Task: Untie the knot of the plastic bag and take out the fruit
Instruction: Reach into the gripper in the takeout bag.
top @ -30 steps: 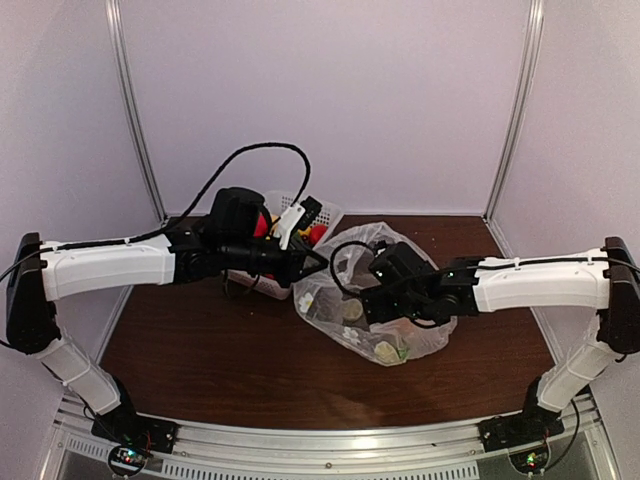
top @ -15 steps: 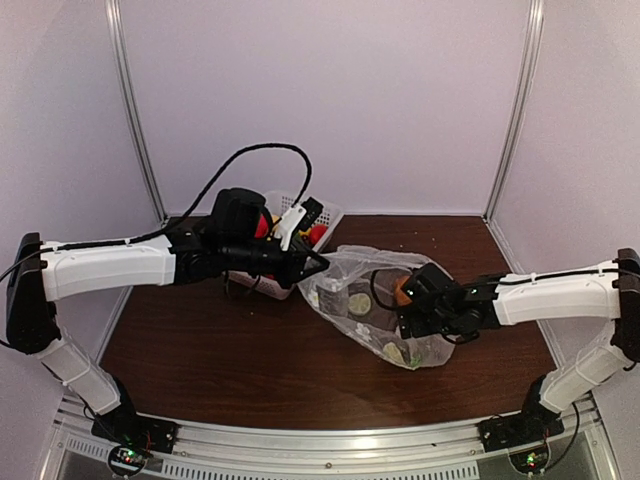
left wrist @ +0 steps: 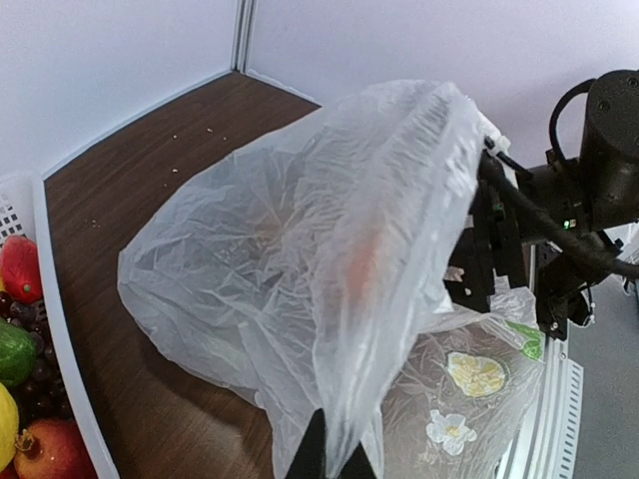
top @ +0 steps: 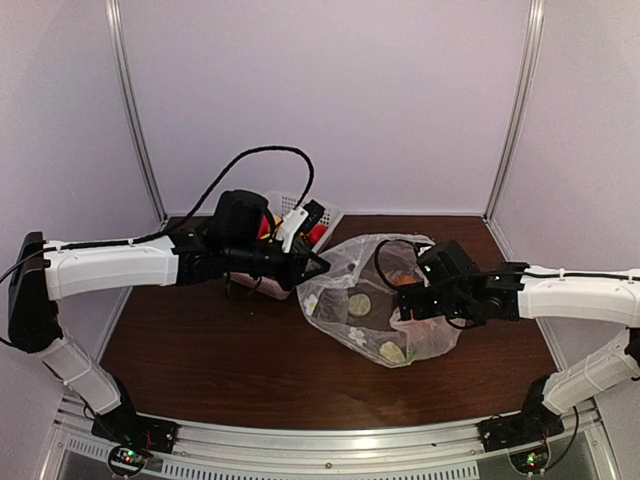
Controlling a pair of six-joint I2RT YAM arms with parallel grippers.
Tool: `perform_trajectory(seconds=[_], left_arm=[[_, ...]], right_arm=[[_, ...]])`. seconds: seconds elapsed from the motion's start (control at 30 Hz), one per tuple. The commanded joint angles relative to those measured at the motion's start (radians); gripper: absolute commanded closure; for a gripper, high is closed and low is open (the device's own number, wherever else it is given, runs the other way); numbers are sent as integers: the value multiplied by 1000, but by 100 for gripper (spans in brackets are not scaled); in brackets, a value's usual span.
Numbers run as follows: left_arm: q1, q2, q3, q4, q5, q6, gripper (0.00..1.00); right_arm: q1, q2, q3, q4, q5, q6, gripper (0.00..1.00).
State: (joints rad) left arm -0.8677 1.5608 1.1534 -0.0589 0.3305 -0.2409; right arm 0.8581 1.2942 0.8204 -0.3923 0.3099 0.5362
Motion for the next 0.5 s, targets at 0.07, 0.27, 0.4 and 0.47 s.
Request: perform_trajectory(seconds=[0.07,0.27,0.4,0.47], left_arm=[[3,20,0,25,6,15,100],[2,25,0,24,12,14,100],[2,27,0,24,14,12,100],[2,27,2,24,16,12,100]], right_arm=[[4,27,86,7,-25,-63,17],[5,88,149,33,-48,-94,23],[5,138,170,45,-49,-108,23],[4,164,168,59,-41,-115,22]])
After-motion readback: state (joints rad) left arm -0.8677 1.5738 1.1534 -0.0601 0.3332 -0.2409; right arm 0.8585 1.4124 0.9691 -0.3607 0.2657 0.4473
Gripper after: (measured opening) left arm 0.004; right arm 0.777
